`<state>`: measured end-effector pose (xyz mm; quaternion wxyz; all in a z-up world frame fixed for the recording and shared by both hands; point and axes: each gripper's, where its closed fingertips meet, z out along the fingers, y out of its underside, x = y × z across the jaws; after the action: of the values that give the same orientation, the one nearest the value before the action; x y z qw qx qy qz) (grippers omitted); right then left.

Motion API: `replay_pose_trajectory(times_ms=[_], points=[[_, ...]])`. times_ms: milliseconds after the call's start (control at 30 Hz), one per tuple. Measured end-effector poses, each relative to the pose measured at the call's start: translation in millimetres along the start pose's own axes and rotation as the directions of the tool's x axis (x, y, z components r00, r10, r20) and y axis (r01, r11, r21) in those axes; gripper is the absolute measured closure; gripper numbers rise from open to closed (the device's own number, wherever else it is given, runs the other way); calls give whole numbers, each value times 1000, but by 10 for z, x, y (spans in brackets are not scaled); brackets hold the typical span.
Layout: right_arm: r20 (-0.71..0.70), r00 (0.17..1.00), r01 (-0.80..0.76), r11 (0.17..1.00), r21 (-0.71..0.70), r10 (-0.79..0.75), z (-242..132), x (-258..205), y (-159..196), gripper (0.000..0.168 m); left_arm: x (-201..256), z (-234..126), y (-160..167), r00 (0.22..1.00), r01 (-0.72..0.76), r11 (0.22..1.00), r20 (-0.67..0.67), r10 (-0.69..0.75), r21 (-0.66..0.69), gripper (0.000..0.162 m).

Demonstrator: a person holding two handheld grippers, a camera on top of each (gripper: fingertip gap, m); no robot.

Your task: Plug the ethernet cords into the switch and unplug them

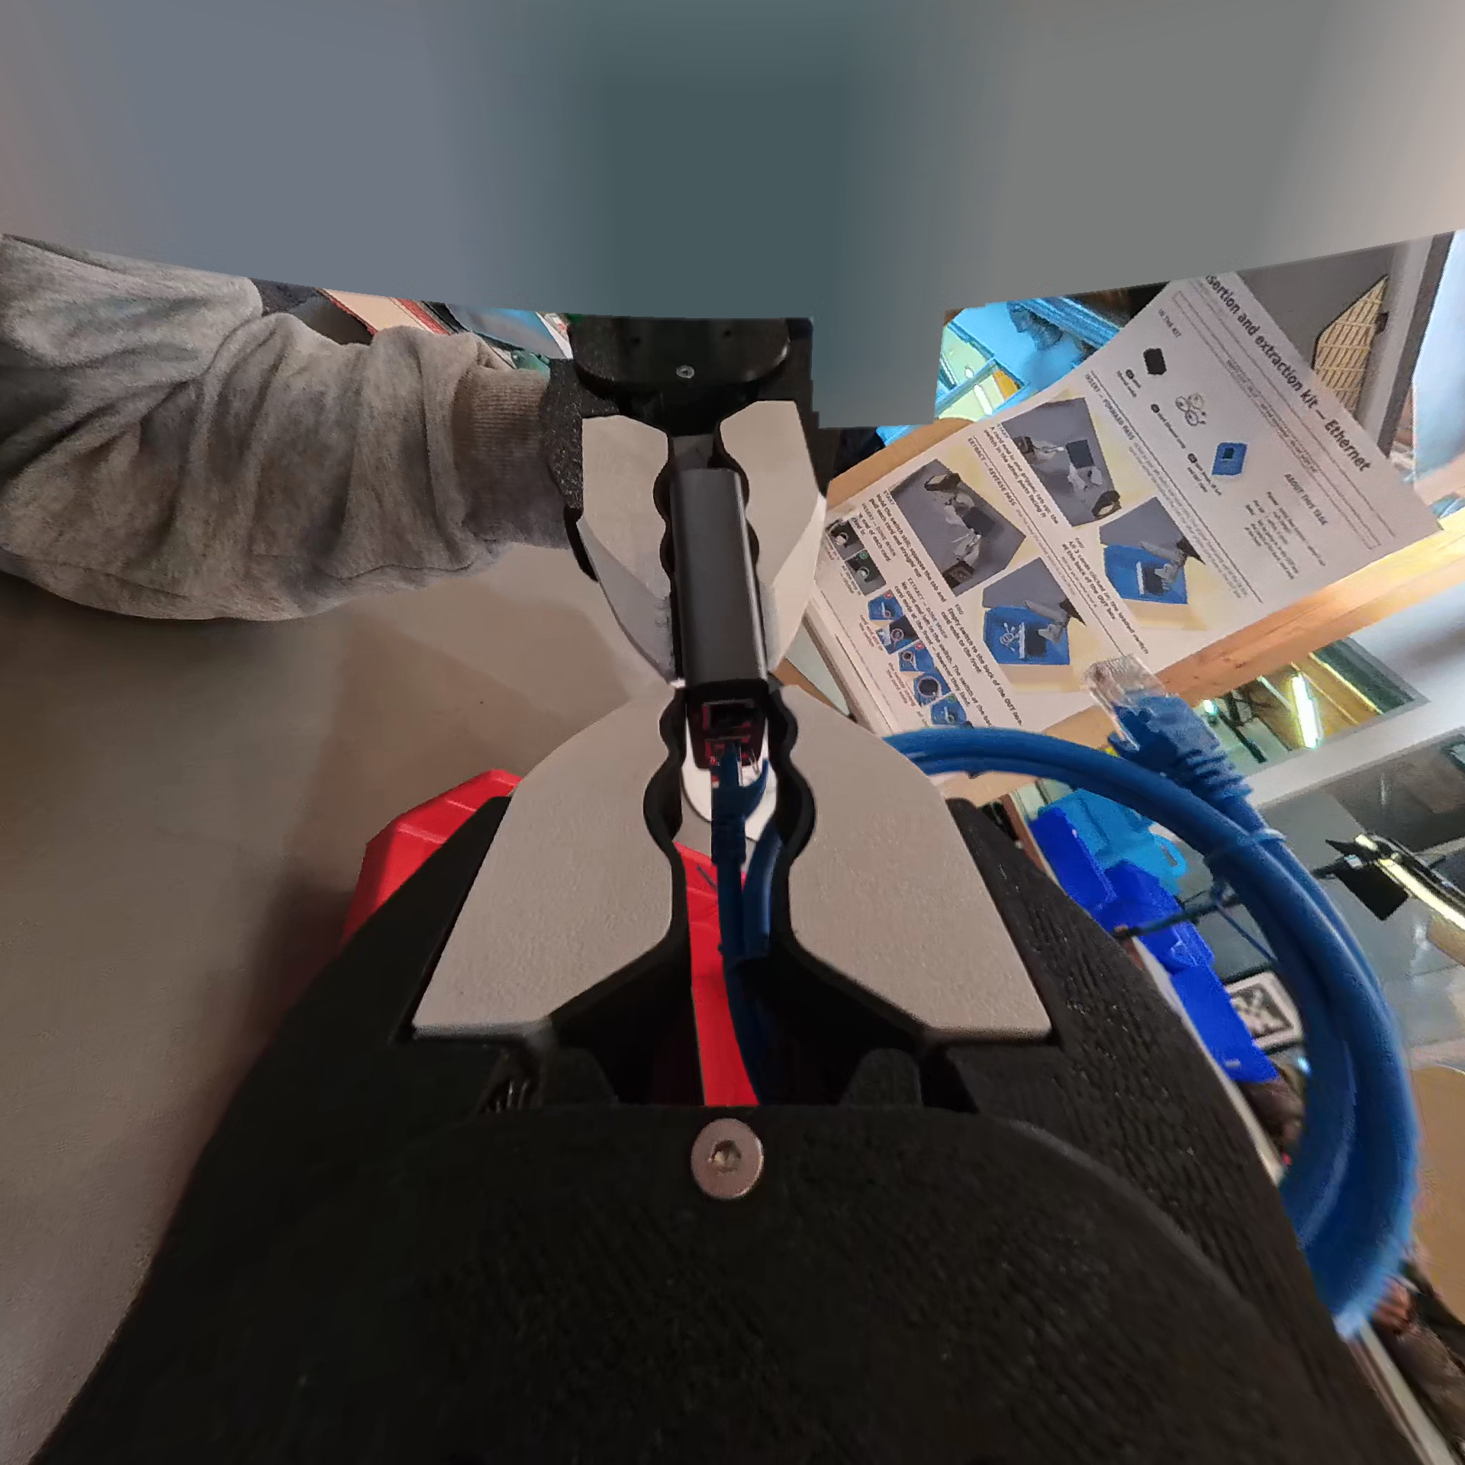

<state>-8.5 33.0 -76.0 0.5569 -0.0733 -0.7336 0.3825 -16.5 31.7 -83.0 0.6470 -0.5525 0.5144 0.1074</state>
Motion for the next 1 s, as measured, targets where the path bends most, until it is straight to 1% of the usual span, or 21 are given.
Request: replay_pose_trajectory(times_ms=[100, 200, 267, 333, 400, 467, 533, 600, 667, 767, 833, 900, 933, 1000], points=[[-37, 998, -48, 999, -6, 48, -156, 126, 1, 147, -138, -141, 141, 998, 9, 999, 68, -6, -49, 141], [5, 992, -124, 992, -6, 124, -352, 133, -33, 148, -329, -327, 294, 983, 17, 995, 183, 1, -95, 139], [44, 986, -159, 984, -85, 163, -414, 76, 79, 149, -393, -433, 339, 976, 33, 995, 218, -12, -95, 142], [85, 977, -172, 956, -237, 197, -407, -34, 336, 148, -427, -502, 376, 971, 41, 994, 237, -16, -104, 142], [139, 956, -191, 907, -375, 259, -322, -198, 604, 147, -447, -528, 408, 968, 39, 991, 252, -6, -124, 141], [194, 925, -201, 854, -480, 327, -178, -387, 845, 144, -449, -525, 413, 967, 31, 990, 254, 5, -134, 142], [216, 896, -208, 798, -565, 387, -7, -546, 1074, 142, -443, -507, 414, 968, 20, 989, 252, 17, -144, 139], [214, 864, -229, 734, -639, 456, 148, -694, 1280, 141, -438, -495, 432, 968, 12, 987, 249, 30, -162, 141], [155, 836, -290, 663, -690, 526, 311, -767, 1464, 141, -439, -497, 460, 968, 7, 983, 249, 40, -184, 140], [122, 743, -387, 571, -724, 658, 497, -933, 1621, 141, -455, -532, 492, 964, 3, 977, 259, 54, -212, 141], [108, 691, -420, 519, -745, 714, 588, -1027, 1713, 139, -467, -572, 502, 962, 2, 974, 267, 60, -225, 141], [98, 651, -419, 464, -781, 753, 662, -1125, 1787, 137, -483, -620, 513, 958, 4, 972, 278, 63, -234, 141], [83, 640, -413, 433, -802, 764, 691, -1154, 1823, 137, -491, -643, 516, 957, 6, 972, 284, 63, -236, 140], [47, 657, -387, 390, -836, 752, 744, -1154, 1914, 137, -508, -691, 519, 953, 10, 972, 296, 62, -235, 141]])
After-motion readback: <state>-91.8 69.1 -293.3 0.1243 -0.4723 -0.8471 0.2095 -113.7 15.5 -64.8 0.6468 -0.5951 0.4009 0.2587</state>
